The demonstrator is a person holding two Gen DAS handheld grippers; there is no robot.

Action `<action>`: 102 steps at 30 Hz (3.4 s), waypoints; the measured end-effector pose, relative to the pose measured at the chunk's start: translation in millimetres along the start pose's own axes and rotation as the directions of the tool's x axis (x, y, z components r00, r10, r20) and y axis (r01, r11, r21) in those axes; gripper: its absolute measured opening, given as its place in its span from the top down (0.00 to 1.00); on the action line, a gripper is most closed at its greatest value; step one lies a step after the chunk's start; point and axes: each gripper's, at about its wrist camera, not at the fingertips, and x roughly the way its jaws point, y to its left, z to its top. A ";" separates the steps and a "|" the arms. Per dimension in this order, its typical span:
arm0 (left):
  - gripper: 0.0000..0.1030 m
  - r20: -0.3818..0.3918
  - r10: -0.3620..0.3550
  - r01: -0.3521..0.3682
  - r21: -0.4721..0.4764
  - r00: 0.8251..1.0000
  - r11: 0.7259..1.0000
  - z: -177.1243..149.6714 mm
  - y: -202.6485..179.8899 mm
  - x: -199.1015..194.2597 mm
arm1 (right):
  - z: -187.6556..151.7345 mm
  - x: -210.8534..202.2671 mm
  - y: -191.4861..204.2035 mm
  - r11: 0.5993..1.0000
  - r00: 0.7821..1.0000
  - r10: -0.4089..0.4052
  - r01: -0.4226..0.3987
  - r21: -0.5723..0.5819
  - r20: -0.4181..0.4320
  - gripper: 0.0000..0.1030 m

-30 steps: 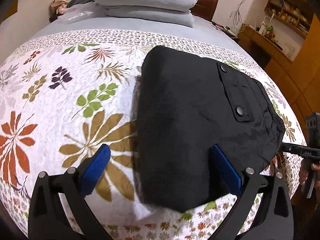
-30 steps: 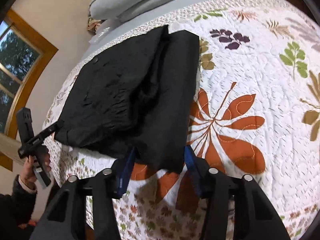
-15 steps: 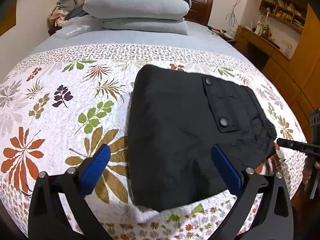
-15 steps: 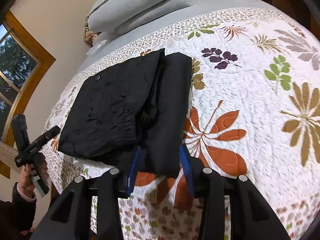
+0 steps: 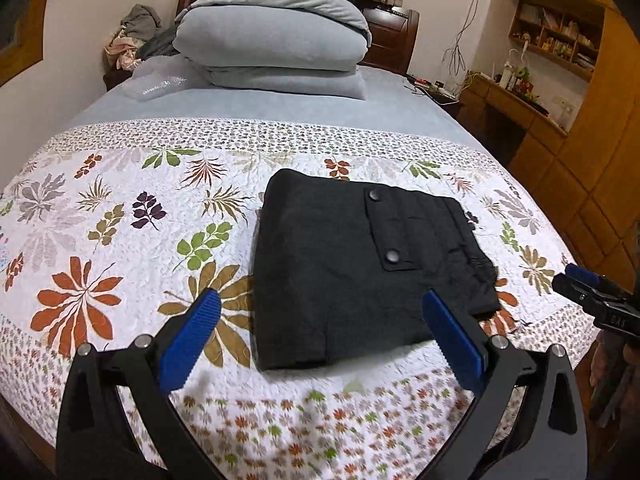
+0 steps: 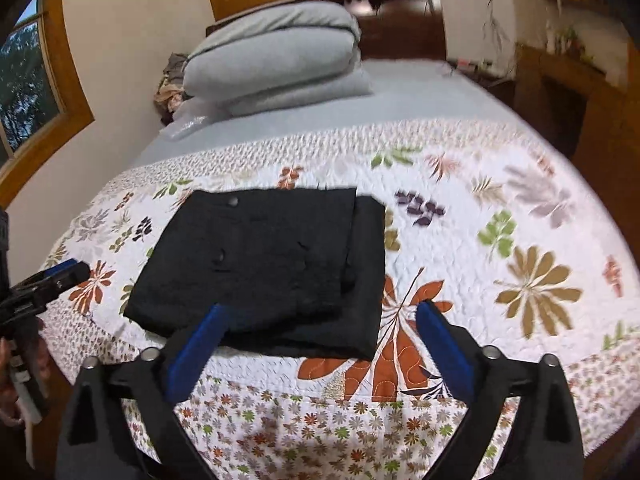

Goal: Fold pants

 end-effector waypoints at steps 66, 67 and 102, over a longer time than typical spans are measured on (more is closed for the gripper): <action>0.02 -0.086 0.120 -0.116 0.046 0.989 0.992 -22.7 5.6 72.8 | -20.7 111.7 -48.3 0.960 0.961 0.240 -0.215 0.178 -0.139 0.51; 0.02 -0.081 0.116 -0.112 0.043 0.990 0.993 -21.3 5.5 69.4 | -19.8 109.9 -49.2 0.961 0.962 0.237 -0.212 0.178 -0.137 0.51; 0.02 0.030 0.069 -0.071 0.071 0.997 0.995 -8.4 -46.7 -38.3 | -6.5 -33.4 43.5 0.996 0.999 -0.002 0.005 -0.093 0.041 0.13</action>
